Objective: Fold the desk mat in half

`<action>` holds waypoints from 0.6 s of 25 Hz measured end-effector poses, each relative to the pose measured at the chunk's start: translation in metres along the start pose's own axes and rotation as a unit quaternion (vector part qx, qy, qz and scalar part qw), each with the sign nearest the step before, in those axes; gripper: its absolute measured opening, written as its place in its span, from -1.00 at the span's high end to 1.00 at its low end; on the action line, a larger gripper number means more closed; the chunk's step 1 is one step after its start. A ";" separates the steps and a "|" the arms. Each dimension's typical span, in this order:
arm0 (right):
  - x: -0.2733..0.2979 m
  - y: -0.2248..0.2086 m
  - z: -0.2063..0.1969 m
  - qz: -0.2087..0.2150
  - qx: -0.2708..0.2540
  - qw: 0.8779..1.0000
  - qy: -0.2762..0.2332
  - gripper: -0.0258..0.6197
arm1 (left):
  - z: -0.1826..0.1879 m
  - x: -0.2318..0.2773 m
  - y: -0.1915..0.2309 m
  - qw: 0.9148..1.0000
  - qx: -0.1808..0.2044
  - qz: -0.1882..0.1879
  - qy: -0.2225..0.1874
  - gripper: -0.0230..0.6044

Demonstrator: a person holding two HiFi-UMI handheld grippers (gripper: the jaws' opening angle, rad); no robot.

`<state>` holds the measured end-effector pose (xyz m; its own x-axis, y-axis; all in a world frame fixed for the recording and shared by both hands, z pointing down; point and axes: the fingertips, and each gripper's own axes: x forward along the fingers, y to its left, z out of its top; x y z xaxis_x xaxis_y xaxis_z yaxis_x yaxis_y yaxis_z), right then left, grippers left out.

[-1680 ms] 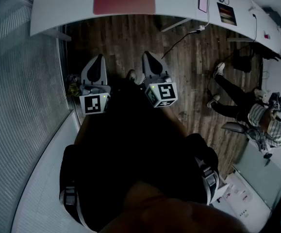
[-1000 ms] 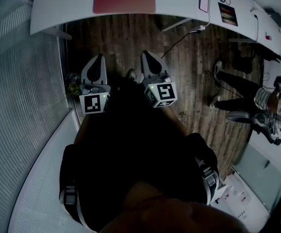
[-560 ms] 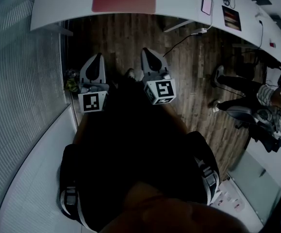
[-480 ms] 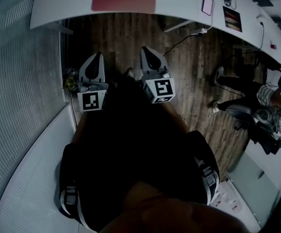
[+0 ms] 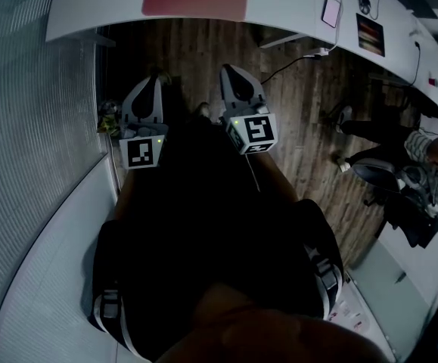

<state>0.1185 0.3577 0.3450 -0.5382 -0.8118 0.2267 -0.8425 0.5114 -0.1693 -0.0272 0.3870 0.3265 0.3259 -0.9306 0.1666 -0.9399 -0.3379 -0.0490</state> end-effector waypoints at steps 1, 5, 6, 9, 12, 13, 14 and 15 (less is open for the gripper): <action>0.007 0.001 -0.001 -0.004 -0.003 1.000 0.002 0.92 | -0.002 0.004 0.006 1.000 -0.001 -0.003 -0.002 0.91; 0.029 -0.002 -0.003 -0.011 -0.003 1.000 -0.001 0.92 | -0.008 0.025 0.020 1.000 -0.009 -0.020 -0.007 0.91; 0.033 -0.004 -0.003 -0.011 -0.002 1.000 -0.002 0.92 | -0.009 0.030 0.021 1.000 -0.011 -0.023 -0.007 0.91; 0.053 -0.006 -0.002 -0.014 -0.002 1.000 0.002 0.92 | -0.011 0.048 0.035 0.999 -0.015 -0.032 0.001 0.91; 0.085 -0.007 -0.006 -0.021 -0.002 1.000 0.011 0.92 | -0.016 0.072 0.060 0.999 -0.015 -0.041 0.005 0.91; 0.096 -0.007 -0.005 -0.023 0.000 1.000 0.014 0.92 | -0.018 0.081 0.070 0.999 -0.018 -0.043 0.004 0.91; 0.108 -0.008 -0.004 -0.024 0.001 1.000 0.015 0.92 | -0.019 0.090 0.079 0.999 -0.021 -0.045 0.003 0.91; 0.120 -0.008 -0.003 -0.026 0.000 1.000 0.017 0.92 | -0.021 0.099 0.088 0.999 -0.025 -0.047 0.003 0.91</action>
<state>0.0605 0.2577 0.3767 -0.4950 -0.8266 0.2679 -0.8689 0.4694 -0.1571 -0.0802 0.2683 0.3591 0.4116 -0.8947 0.1737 -0.9095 -0.4155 0.0152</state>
